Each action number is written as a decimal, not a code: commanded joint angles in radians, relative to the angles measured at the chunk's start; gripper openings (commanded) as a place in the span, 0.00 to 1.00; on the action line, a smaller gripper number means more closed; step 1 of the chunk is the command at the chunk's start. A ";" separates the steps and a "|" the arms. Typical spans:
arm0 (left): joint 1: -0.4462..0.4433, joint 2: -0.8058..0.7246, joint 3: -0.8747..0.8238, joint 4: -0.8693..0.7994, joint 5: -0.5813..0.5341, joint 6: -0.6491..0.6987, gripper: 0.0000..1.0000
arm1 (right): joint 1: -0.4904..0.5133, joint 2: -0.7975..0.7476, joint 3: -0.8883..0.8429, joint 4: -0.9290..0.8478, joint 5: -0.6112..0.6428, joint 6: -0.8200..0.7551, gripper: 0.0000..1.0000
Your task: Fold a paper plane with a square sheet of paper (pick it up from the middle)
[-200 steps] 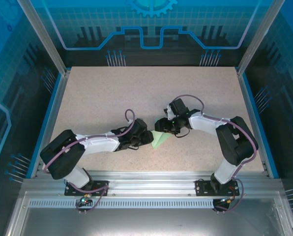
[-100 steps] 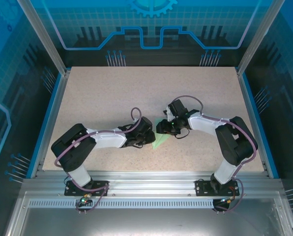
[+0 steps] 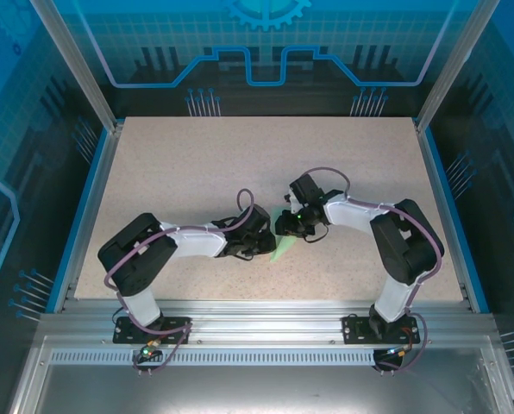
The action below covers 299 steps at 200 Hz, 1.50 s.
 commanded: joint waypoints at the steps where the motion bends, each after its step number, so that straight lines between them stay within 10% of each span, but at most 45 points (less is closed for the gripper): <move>1: 0.007 -0.024 -0.007 -0.005 0.012 0.014 0.22 | 0.021 0.017 0.032 -0.052 0.031 0.010 0.25; 148: -0.156 -0.038 0.081 -0.183 -0.182 0.183 0.41 | 0.031 0.013 0.079 -0.085 -0.011 0.037 0.11; 299: -0.195 0.014 0.116 -0.250 -0.313 0.185 0.12 | 0.031 0.022 0.092 -0.104 -0.019 0.015 0.17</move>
